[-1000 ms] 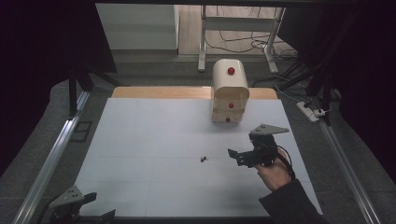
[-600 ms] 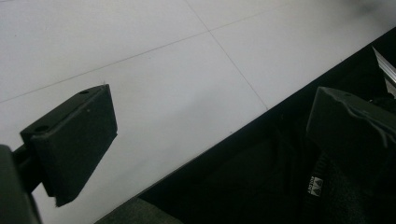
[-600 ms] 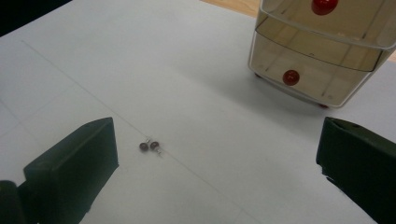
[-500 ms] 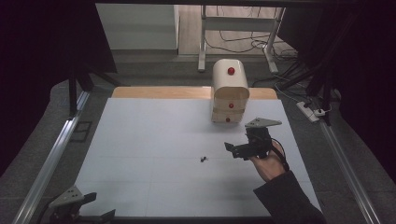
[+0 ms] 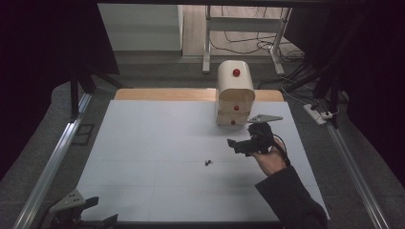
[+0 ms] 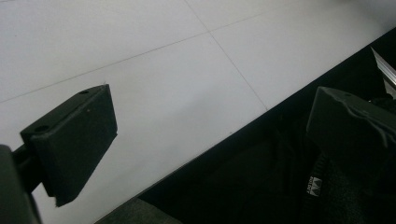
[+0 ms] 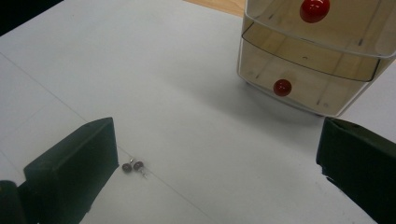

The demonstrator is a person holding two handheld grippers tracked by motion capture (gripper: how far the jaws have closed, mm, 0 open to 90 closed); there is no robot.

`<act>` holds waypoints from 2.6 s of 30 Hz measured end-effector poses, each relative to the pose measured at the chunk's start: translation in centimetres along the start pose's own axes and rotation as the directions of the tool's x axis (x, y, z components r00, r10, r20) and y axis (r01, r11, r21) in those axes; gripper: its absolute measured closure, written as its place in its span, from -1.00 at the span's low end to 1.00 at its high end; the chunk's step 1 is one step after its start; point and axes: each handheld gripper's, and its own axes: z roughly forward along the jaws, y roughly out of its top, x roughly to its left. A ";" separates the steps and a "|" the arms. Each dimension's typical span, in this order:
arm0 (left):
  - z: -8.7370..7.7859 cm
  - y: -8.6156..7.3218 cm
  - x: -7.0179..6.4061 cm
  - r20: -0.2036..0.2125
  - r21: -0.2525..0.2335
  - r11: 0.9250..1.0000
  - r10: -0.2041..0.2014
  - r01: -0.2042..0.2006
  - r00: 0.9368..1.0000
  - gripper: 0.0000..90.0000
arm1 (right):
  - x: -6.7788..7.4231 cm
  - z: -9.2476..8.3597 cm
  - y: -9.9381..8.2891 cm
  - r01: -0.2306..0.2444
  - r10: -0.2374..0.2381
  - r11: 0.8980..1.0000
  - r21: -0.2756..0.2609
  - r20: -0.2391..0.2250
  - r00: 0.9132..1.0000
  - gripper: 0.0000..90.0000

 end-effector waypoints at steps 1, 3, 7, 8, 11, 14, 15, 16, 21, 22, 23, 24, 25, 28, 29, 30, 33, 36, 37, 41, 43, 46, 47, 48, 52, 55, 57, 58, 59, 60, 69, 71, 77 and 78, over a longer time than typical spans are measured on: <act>0.0 0.0 0.0 0.000 0.000 1.000 0.000 0.000 1.000 -0.96 | 0.0 0.1 0.1 0.004 -0.004 1.000 0.000 0.002 1.000 -1.00; 0.0 0.0 0.0 0.000 0.000 1.000 0.000 0.000 1.000 -0.96 | 0.0 0.2 0.2 0.006 -0.006 1.000 0.006 0.006 1.000 -1.00; 0.0 0.0 0.0 0.000 -0.001 1.000 0.000 0.000 1.000 -0.96 | -0.3 0.7 0.5 0.005 -0.005 1.000 0.016 0.019 1.000 -1.00; 0.0 0.0 0.0 0.001 -0.001 1.000 -0.001 0.001 1.000 -0.96 | -0.4 0.9 0.5 -0.007 0.006 1.000 0.016 0.017 1.000 -1.00; 0.0 0.0 0.0 0.000 -0.001 1.000 -0.001 0.001 1.000 -0.96 | -0.7 1.2 0.7 -0.008 0.008 1.000 0.020 0.017 1.000 -1.00; 0.0 0.0 0.0 0.001 -0.001 1.000 -0.001 0.001 1.000 -0.96 | -0.8 1.4 0.9 -0.007 0.007 1.000 0.023 0.025 1.000 -1.00; 0.0 0.0 0.0 0.001 0.000 1.000 -0.001 0.001 1.000 -0.96 | -0.9 1.5 1.0 -0.008 0.007 1.000 0.024 0.028 1.000 -1.00; 0.0 0.0 0.0 0.000 0.000 1.000 -0.001 0.001 1.000 -0.96 | -0.9 1.6 1.1 -0.007 0.007 1.000 0.024 0.033 0.999 -1.00; 0.0 0.0 0.0 0.001 0.000 1.000 -0.001 0.001 1.000 -0.96 | -1.0 2.1 1.6 -0.001 -0.001 0.999 0.035 0.044 0.999 -1.00; 0.0 0.0 0.0 0.001 -0.001 1.000 -0.002 0.002 1.000 -0.96 | -1.1 2.2 1.7 0.000 -0.002 0.999 0.035 0.045 0.999 -1.00; 0.0 0.0 0.0 0.001 -0.001 1.000 -0.002 0.002 1.000 -0.96 | -1.1 2.2 1.7 0.000 -0.002 0.999 0.035 0.045 0.999 -1.00; 0.0 0.0 0.0 0.001 -0.001 1.000 -0.002 0.002 1.000 -0.96 | -1.3 2.4 1.8 -0.005 0.004 0.999 0.034 0.044 0.999 -1.00; 0.0 0.0 0.0 0.001 -0.001 1.000 -0.001 0.001 1.000 -0.96 | -1.4 2.5 1.9 -0.009 0.008 0.999 0.037 0.042 0.999 -1.00; 0.0 0.0 0.0 0.000 0.001 1.000 -0.002 0.002 1.000 -0.96 | -1.5 2.8 2.1 -0.007 0.006 0.999 0.034 0.046 0.999 -1.00; 0.0 0.0 0.0 0.000 0.001 1.000 -0.002 0.002 1.000 -0.96 | -1.6 2.9 2.2 -0.005 0.003 1.000 0.031 0.052 0.999 -1.00; 0.0 0.0 0.0 0.000 0.001 1.000 -0.002 0.002 1.000 -0.96 | -1.7 3.0 2.3 -0.003 0.001 1.000 0.030 0.055 0.998 -1.00; 0.0 0.0 0.0 0.000 0.000 1.000 -0.003 0.003 1.000 -0.96 | -1.8 3.2 2.4 -0.009 0.008 1.000 0.022 0.065 0.998 -1.00; 0.0 0.0 0.1 0.000 0.000 1.000 -0.004 0.004 1.000 -0.96 | -1.9 3.7 2.6 -0.001 -0.001 1.000 0.023 0.085 0.996 -1.00; 0.0 0.0 0.1 0.000 0.000 1.000 -0.004 0.004 1.000 -0.95 | -1.9 3.9 2.7 0.001 -0.003 1.000 0.026 0.092 0.996 -1.00; 0.0 0.0 0.0 0.000 0.001 1.000 -0.003 0.003 1.000 -0.95 | -2.1 4.6 2.9 0.000 -0.003 1.000 0.028 0.114 0.993 -1.00; 0.0 0.0 0.1 0.001 0.001 1.000 -0.003 0.003 1.000 -0.95 | -2.1 4.9 3.0 -0.003 0.000 1.000 0.024 0.122 0.993 -1.00; 0.0 0.0 0.1 0.000 0.000 1.000 -0.003 0.003 1.000 -0.95 | -2.0 5.2 3.4 0.009 -0.012 1.000 0.025 0.139 0.990 -1.00; 0.0 0.0 0.1 0.000 0.000 1.000 -0.003 0.003 1.000 -0.95 | -1.9 5.3 3.5 0.015 -0.019 1.000 0.027 0.147 0.989 -1.00; 0.0 0.0 0.1 0.001 0.000 1.000 -0.002 0.002 1.000 -0.95 | -1.9 5.4 3.5 0.017 -0.021 1.000 0.025 0.155 0.988 -1.00; 0.0 0.0 0.0 0.001 0.000 1.000 -0.001 0.001 1.000 -0.95 | -2.0 5.7 3.8 0.016 -0.019 1.000 0.020 0.183 0.983 -0.90; 0.0 0.0 0.1 0.001 0.000 1.000 -0.002 0.002 1.000 -0.95 | -2.2 5.8 3.9 0.004 -0.004 1.000 0.000 0.192 0.981 -0.74; 0.0 0.0 0.1 0.002 0.000 1.000 -0.001 0.001 1.000 -0.95 | -2.2 5.8 4.0 0.005 -0.004 1.000 -0.007 0.201 0.980 -0.68; 0.0 0.0 0.1 0.002 0.000 1.000 -0.001 0.001 1.000 -0.95 | -2.3 5.8 4.1 0.003 0.000 1.000 -0.015 0.217 0.976 -0.58; 0.0 0.0 0.1 0.002 0.000 1.000 -0.001 0.001 1.000 -0.95 | -2.3 5.7 4.1 0.007 -0.002 1.000 -0.022 0.224 0.975 -0.52; 0.0 0.0 0.1 0.002 0.000 1.000 -0.001 0.001 1.000 -0.95 | -2.2 5.7 4.2 0.014 -0.007 1.000 -0.028 0.234 0.972 -0.46; 0.0 0.0 0.0 0.003 0.001 1.000 0.000 0.000 1.000 -0.95 | -2.1 5.7 4.9 0.031 -0.017 0.999 -0.044 0.286 0.958 0.06; 0.0 0.0 0.0 0.003 0.000 1.000 0.001 -0.001 1.000 -0.95 | -2.2 5.7 5.0 0.018 -0.005 0.999 -0.042 0.294 0.956 0.19; 0.0 0.0 0.0 0.005 0.001 1.000 0.002 -0.002 1.000 -0.95 | -2.6 5.7 5.0 -0.028 0.038 0.999 -0.037 0.296 0.954 0.45; 0.0 0.0 0.0 0.005 0.001 1.000 0.002 -0.002 1.000 -0.95 | -2.6 5.7 5.1 -0.035 0.044 0.999 -0.037 0.295 0.954 0.48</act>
